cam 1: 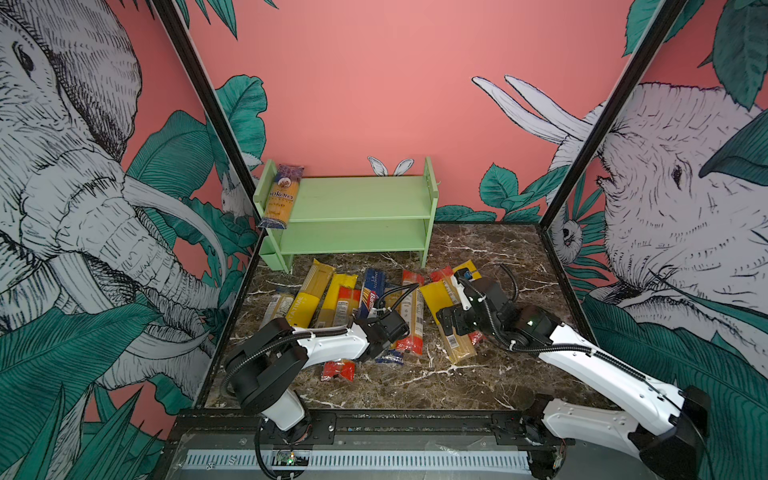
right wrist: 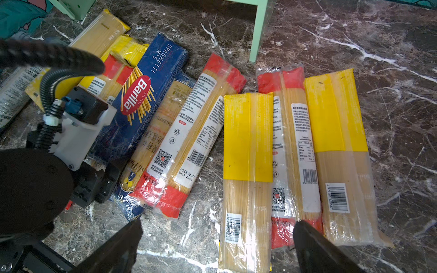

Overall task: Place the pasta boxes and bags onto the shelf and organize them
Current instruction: 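Lower the left gripper onto the blue Barilla pack while the right gripper hovers, then grasp the blue Barilla pack with the left gripper and lift it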

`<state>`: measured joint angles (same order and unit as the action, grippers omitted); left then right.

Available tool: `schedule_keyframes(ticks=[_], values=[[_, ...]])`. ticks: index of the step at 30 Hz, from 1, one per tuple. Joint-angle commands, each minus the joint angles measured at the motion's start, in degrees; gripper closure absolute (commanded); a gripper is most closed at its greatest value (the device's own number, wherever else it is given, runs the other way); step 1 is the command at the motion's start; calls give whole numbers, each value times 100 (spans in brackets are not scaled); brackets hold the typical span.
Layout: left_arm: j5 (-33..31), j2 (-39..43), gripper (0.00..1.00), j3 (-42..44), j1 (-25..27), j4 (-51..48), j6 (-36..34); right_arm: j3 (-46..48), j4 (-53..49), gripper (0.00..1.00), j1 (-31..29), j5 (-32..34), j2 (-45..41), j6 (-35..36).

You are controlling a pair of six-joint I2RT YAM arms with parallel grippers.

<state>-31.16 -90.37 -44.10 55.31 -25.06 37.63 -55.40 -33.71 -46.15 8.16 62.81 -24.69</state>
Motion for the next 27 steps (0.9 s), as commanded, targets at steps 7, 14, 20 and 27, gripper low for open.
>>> schedule_keyframes(ticks=[7,14,20,27], values=[[160,-410,26,250,-24,-56,219,27,111,1,-48,71,-97,-72],[196,-375,58,310,-99,-81,184,29,65,1,-43,98,-172,-73],[-3,162,79,350,-98,-486,140,9,73,1,-43,103,-155,-80],[-232,990,91,349,-99,-848,-79,-58,130,1,-48,32,-93,-72]])
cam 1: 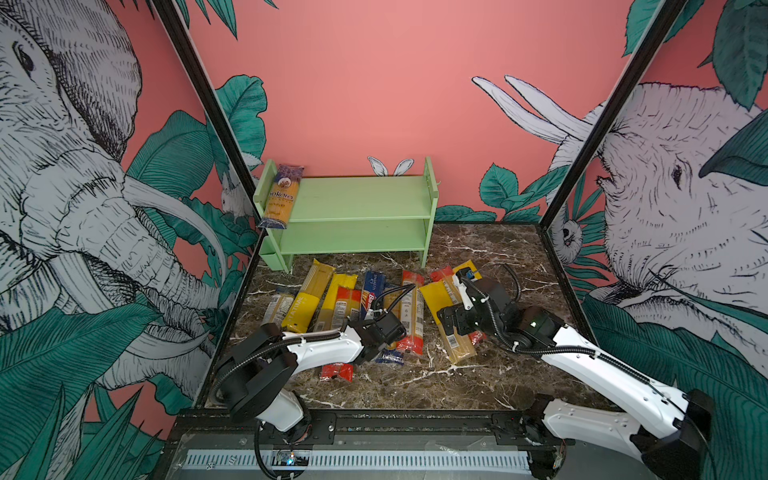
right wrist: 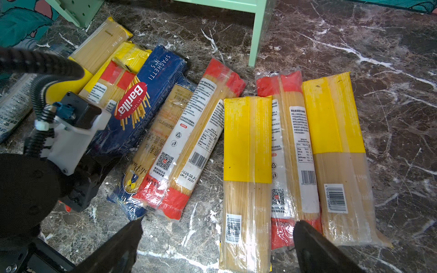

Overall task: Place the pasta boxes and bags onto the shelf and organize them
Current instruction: 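Grasp the blue Barilla pack with the left gripper and lift it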

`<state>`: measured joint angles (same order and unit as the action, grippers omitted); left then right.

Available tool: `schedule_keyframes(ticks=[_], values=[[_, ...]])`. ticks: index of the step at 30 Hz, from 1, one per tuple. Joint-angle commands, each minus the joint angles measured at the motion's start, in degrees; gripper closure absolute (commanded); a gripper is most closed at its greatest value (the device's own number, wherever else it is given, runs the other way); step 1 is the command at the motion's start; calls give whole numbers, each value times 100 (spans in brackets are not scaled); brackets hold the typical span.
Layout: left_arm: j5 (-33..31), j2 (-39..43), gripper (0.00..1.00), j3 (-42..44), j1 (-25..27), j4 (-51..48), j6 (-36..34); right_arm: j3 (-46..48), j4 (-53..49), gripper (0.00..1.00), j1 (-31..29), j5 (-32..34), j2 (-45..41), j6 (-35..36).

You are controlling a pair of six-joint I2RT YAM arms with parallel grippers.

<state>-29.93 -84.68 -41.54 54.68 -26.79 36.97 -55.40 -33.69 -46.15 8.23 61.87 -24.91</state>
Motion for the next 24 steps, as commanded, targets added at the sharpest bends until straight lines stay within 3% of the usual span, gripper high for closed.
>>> schedule_keyframes(ticks=[1,8,18,24], values=[[-371,567,93,103,-36,-686,-59,-59,134,1,-48,21,1,-53],[-392,1563,100,243,-31,-709,-488,-85,126,1,-44,-1,-8,-77],[-406,2736,100,237,-36,-1019,-1077,-242,152,1,-43,-115,93,-79],[-37,3210,100,58,-35,-1208,-1251,-368,143,1,-43,-153,163,-42]])
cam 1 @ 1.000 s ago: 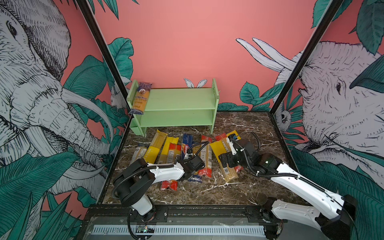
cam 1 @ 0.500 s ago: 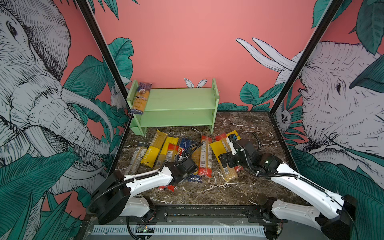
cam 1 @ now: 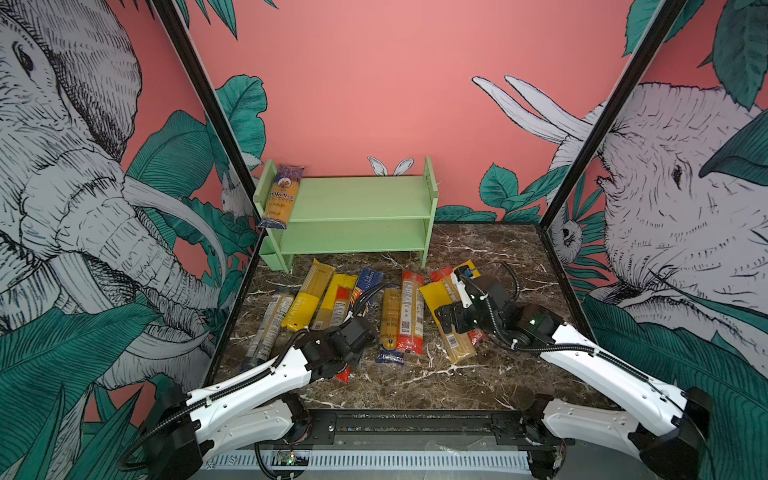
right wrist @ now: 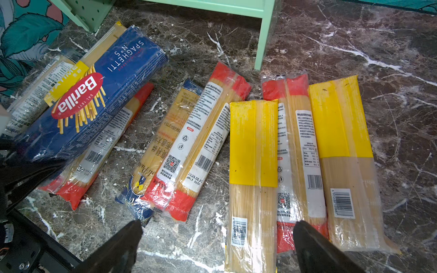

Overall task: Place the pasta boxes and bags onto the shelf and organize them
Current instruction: 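Grasp the blue Barilla pack with the left gripper and lift it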

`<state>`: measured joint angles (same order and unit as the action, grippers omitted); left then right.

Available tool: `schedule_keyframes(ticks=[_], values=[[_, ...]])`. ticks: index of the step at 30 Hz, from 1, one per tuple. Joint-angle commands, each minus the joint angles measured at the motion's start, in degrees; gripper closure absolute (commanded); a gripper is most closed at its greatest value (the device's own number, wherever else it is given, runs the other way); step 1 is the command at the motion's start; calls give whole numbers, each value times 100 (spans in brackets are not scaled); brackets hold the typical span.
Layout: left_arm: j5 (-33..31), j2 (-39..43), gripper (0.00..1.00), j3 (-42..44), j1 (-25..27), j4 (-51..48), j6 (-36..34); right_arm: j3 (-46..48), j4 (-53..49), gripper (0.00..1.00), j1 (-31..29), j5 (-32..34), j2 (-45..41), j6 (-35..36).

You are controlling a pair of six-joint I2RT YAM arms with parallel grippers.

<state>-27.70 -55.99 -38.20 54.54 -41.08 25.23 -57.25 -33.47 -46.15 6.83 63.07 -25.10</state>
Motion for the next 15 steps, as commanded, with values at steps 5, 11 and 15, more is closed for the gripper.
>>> schedule_keyframes(ticks=[5,11,15], values=[[77,583,100,-489,-23,37,-164,-268,109,1,-44,-23,83,-8],[368,809,100,-773,-23,-88,-237,-313,95,1,-43,-9,100,20],[413,944,100,-977,-23,-213,-306,-278,122,1,-49,-14,92,10]])
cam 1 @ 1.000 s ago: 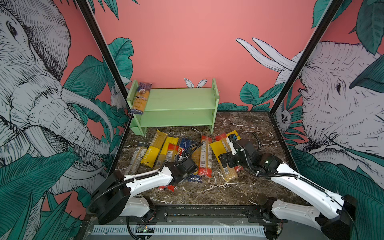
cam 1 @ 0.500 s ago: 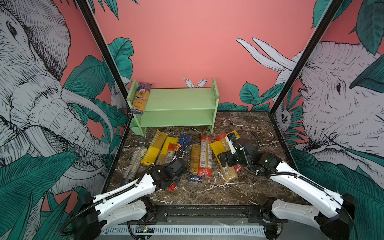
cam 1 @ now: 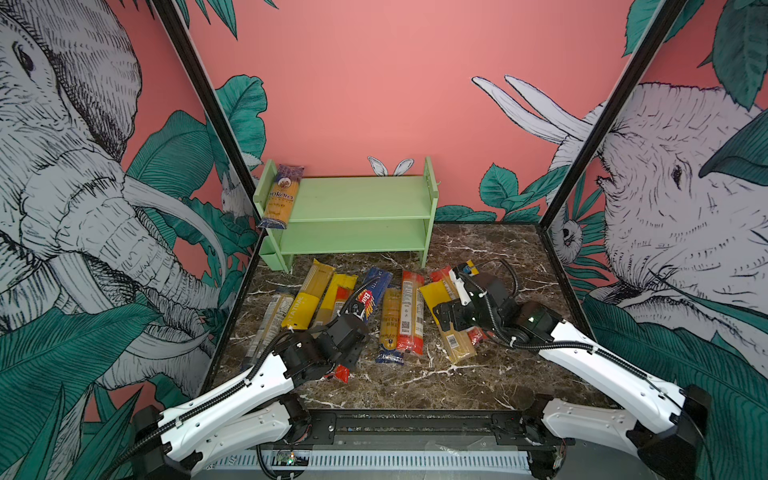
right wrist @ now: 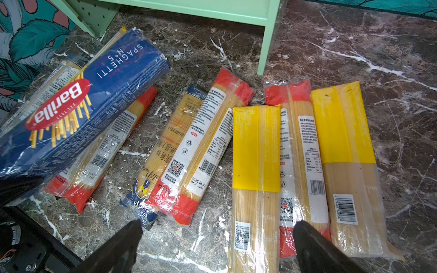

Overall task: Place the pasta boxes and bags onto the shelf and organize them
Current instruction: 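Grasp the blue Barilla pack with the left gripper and lift it, then carry the Barilla pack with the left gripper toward the shelf beside the Ankara pack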

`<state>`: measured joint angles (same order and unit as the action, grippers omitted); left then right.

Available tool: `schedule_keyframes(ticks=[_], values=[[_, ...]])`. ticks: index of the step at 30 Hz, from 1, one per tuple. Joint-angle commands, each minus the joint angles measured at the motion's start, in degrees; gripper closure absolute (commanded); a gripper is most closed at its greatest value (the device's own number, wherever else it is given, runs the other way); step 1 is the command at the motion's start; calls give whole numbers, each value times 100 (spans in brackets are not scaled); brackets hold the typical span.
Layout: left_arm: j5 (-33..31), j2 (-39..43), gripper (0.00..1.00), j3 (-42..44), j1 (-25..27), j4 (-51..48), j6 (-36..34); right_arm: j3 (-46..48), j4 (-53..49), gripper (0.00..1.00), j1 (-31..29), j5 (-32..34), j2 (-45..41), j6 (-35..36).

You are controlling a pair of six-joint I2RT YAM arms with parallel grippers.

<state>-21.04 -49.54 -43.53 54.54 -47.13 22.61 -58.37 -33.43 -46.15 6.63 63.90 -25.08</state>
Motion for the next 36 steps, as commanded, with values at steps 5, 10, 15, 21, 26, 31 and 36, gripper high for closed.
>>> schedule_keyframes(ticks=[5,10,15,21,26,31,36], values=[[-225,521,100,-681,-22,277,-189,-175,91,1,-43,27,-26,29],[-297,718,100,-1007,-22,180,-351,-232,39,1,-44,40,-81,73],[-472,751,100,-1516,-23,-59,-482,-313,-8,1,-43,61,-88,160],[-979,442,100,-2426,-23,-354,-715,-450,20,1,-49,6,-36,265],[-1810,-351,100,-3484,-23,-657,-1059,-674,-13,1,-43,-73,56,387],[-1879,-1349,100,-4692,-340,-690,-1531,-1027,14,1,-48,-329,112,465],[-1339,-1984,100,-5494,-1199,-420,-1816,-1537,-9,1,-44,-543,288,652]])
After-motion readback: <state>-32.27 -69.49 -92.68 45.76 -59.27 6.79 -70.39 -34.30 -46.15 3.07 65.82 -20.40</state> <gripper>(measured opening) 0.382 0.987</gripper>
